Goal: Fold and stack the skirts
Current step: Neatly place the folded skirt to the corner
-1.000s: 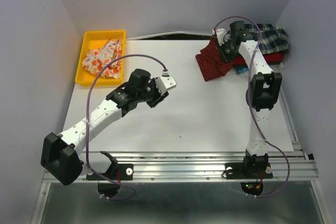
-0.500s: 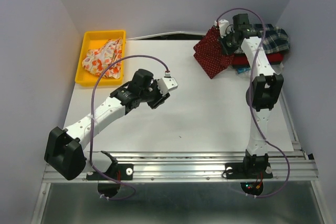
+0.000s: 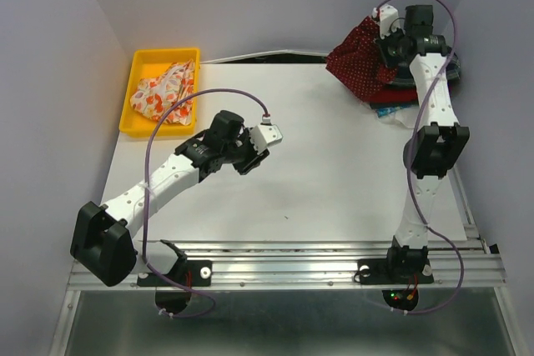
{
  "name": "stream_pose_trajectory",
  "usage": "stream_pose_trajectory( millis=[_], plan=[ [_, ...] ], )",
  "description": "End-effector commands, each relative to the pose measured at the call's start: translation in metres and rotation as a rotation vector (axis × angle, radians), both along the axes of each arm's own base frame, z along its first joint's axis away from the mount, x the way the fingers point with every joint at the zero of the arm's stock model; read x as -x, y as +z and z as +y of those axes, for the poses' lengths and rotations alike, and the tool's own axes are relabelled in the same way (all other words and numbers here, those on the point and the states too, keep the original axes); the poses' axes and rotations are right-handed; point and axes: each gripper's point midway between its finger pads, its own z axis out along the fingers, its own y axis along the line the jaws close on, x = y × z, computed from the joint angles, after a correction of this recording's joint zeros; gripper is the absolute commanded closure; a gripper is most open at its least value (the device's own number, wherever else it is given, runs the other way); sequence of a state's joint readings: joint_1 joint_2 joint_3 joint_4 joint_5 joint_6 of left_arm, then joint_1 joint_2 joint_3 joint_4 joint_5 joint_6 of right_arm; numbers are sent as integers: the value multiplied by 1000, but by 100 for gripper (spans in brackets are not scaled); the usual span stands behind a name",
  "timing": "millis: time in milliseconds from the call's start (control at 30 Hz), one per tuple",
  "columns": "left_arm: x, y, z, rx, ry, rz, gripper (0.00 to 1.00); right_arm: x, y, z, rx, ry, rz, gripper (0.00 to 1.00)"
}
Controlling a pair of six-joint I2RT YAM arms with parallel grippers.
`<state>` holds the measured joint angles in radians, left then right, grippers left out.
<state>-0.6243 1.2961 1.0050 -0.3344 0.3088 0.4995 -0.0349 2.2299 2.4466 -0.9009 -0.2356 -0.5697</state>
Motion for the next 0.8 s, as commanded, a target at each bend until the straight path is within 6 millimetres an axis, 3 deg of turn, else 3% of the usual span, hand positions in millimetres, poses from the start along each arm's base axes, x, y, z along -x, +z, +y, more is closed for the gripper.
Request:
stream_pose_trajectory(
  millis=[0,167,333,400,500,633,767],
  plan=[
    [-1,15,-3,26,-11,-30,55,-16,80,-22,-50,-43,-243,99],
    [-3,13,-4,17,-13,-22,55,-28,87,-46,-81,-114,-298,99],
    [-6,12,-5,8,-10,-15,55,-46,53,-75,-98,-206,-267,99],
    [-5,9,-3,-1,-7,-9,55,-54,46,-104,-120,-276,-283,99],
    [-3,4,-1,-12,-4,0,55,-58,38,-131,-142,-337,-294,99],
    [-1,-2,1,-24,0,17,55,-64,11,-152,-176,-398,-271,99],
    [-2,-3,1,-31,2,23,55,-67,-2,-182,-192,-476,-284,97]
  ],
)
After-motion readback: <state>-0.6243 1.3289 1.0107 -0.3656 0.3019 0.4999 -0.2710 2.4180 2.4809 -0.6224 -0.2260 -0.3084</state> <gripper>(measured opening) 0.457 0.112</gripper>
